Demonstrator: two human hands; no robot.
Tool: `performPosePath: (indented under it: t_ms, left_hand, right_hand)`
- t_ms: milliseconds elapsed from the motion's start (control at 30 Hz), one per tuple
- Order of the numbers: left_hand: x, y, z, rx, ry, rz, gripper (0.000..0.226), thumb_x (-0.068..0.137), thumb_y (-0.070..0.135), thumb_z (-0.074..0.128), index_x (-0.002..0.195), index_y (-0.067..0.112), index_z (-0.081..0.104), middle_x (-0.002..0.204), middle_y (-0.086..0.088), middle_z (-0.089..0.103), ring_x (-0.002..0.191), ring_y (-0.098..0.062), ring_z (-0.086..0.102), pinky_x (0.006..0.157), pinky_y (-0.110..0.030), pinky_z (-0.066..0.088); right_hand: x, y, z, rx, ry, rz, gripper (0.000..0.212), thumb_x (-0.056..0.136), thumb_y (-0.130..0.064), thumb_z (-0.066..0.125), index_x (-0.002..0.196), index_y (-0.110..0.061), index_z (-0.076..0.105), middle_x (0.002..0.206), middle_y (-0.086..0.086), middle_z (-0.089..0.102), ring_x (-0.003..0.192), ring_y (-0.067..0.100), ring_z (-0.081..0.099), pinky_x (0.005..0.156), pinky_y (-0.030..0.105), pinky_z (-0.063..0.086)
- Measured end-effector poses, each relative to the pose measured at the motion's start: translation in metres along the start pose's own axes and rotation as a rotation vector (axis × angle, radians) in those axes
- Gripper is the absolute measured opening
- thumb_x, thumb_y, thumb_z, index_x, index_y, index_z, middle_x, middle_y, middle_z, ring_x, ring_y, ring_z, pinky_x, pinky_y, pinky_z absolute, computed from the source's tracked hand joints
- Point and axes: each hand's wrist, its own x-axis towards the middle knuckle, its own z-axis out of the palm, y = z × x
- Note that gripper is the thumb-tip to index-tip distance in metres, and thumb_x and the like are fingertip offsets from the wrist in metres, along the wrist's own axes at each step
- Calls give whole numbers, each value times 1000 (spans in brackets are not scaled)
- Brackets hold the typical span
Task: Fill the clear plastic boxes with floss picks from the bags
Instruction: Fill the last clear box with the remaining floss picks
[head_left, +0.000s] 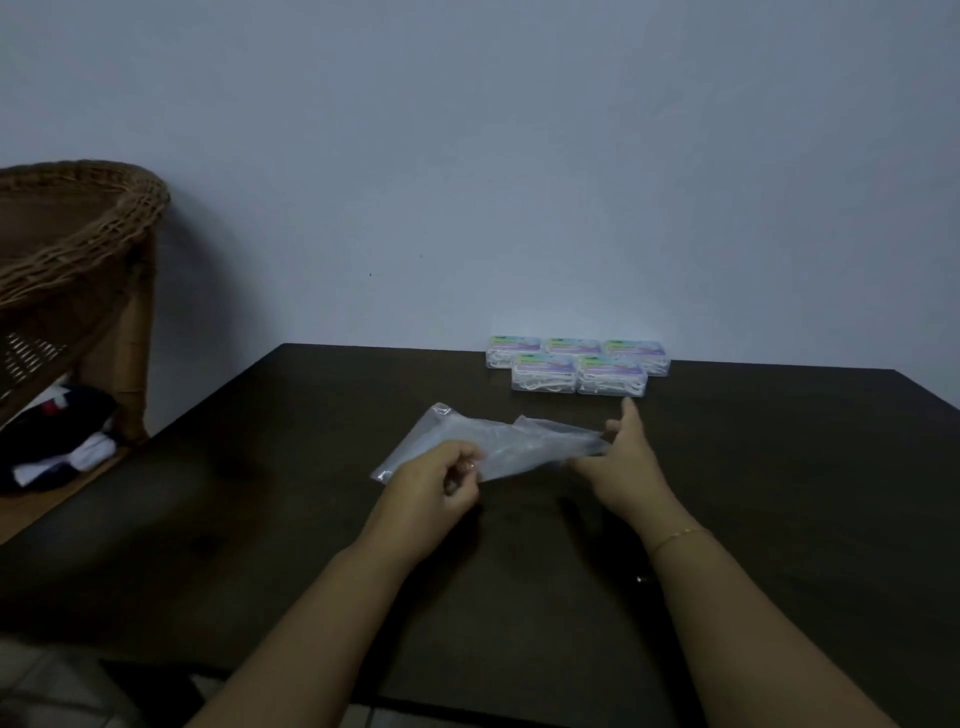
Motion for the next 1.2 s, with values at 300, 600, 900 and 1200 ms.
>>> performPosePath:
  t_ms: [300, 600, 900, 1200]
  left_hand:
    - [-17, 9, -6, -126, 6, -14, 8, 88, 15, 62, 85, 22, 60, 88, 1, 64, 77, -7, 62, 71, -25, 53]
    - [-16, 10, 2, 311, -85, 89, 33, 74, 53, 68, 99, 33, 62, 101, 16, 57, 95, -1, 52, 85, -24, 45]
    - [-11, 1, 1, 112, -148, -27, 22, 77, 45, 72, 92, 29, 70, 92, 12, 68, 86, 1, 61, 83, -31, 52]
    - [-10, 3, 0, -181, -75, -169, 28, 92, 48, 52, 80, 29, 68, 83, 11, 68, 82, -2, 63, 75, -22, 48]
  right_hand:
    - [-25, 0, -37, 9, -284, -188, 85, 73, -6, 77, 141, -38, 37, 138, -4, 44, 128, 13, 41, 104, 30, 39]
    - [-34, 2, -28, -182, -335, -249, 43, 81, -24, 71, 123, -18, 62, 124, -5, 59, 112, 3, 51, 95, 22, 40]
    - [-39, 5, -20, -463, -358, -327, 47, 68, -41, 78, 109, -41, 55, 114, -19, 52, 112, 8, 45, 101, 28, 35]
    - [-34, 3, -16, -201, -240, -171, 49, 85, -51, 57, 75, -5, 72, 74, -1, 69, 68, 5, 62, 69, 19, 45]
